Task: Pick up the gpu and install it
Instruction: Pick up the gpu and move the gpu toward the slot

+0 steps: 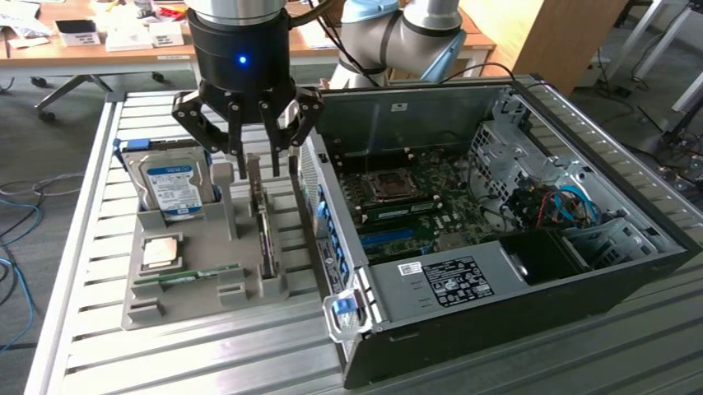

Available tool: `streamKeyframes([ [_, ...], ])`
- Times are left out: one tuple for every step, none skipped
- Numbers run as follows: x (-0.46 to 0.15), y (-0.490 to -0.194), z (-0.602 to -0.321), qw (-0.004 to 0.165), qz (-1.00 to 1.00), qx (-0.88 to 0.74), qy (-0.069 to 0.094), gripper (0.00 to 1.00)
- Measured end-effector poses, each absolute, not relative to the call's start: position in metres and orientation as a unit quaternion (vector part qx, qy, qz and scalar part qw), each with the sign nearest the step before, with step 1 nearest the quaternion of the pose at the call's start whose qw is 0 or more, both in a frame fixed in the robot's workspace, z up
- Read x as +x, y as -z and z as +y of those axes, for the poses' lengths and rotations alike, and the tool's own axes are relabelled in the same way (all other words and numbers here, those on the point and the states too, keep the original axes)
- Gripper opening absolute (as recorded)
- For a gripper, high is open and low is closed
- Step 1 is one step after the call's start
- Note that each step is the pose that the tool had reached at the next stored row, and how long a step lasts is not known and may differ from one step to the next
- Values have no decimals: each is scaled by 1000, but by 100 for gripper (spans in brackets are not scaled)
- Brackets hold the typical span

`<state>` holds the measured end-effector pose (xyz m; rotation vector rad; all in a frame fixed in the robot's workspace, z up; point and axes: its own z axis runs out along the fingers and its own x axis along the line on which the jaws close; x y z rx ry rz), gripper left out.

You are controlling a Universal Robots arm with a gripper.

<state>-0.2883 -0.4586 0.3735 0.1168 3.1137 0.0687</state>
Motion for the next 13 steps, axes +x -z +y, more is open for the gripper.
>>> streamKeyframes([
  [-288, -373, -459, 12, 999, 37, -22, 42],
  [-288, -373, -459, 12, 999, 37, -22, 42],
  [-288, -373, -459, 12, 999, 37, -22, 42],
  [-288, -373, -459, 12, 999, 37, -22, 42],
  [-288, -373, -459, 13, 999, 37, -22, 42],
  [-288, -373, -459, 13, 999, 37, -22, 42],
  [-288, -372, -459, 12, 999, 37, -22, 42],
  [-288, -372, -459, 13, 999, 37, -22, 42],
  [-288, -372, -459, 13, 999, 37, -22, 42],
  [-288, -371, -459, 13, 999, 37, -22, 42],
  [-288, -370, -459, 13, 999, 37, -22, 42],
  [-288, -369, -459, 13, 999, 37, -22, 42],
  [-288, -368, -459, 12, 999, 37, -22, 42],
])
